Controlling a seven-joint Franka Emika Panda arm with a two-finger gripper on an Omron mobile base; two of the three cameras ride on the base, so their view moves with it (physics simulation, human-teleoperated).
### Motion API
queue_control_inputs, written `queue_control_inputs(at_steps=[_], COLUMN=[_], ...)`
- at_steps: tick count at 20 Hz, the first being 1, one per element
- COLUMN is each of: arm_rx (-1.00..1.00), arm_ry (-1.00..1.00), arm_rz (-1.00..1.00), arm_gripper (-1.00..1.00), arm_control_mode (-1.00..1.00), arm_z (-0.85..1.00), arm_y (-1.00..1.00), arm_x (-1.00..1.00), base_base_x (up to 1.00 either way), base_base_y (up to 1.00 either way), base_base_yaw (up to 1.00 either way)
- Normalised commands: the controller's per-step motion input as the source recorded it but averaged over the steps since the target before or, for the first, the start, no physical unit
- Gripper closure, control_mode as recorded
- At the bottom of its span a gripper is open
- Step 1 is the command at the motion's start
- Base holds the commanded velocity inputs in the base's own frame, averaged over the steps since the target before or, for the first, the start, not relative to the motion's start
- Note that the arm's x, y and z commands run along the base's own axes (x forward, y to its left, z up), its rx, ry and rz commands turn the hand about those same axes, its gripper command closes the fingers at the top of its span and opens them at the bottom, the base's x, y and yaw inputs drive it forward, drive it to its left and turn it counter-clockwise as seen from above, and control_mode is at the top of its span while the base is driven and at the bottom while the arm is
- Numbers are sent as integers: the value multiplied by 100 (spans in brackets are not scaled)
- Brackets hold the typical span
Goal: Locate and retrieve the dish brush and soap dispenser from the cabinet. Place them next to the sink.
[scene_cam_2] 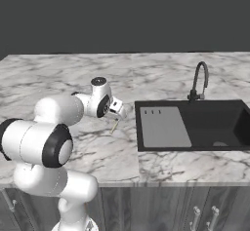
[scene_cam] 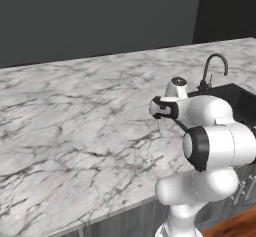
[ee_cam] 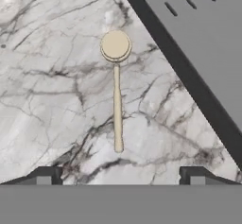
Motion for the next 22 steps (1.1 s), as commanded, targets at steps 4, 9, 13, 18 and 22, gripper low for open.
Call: queue_control_inputs(at_steps=[4, 9, 13, 18, 22], arm_rx=[-4, -10, -9, 0, 24], arm_ry=[21, 8, -12, -20, -33], arm_rz=[3, 2, -2, 0, 0], arm_gripper=[-100, -100, -100, -100, -100], arm_control_mode=[-100, -100, -100, -100, -100], arm_z=[82, 42, 22, 6, 0], arm_y=[21, 13, 8, 5, 3], arm_x=[-44, -62, -96, -100, -99], base_base_x=[0, 0, 0, 0, 0], base_base_y=[0, 0, 0, 0, 0], base_base_yaw=[0, 0, 0, 0, 0])
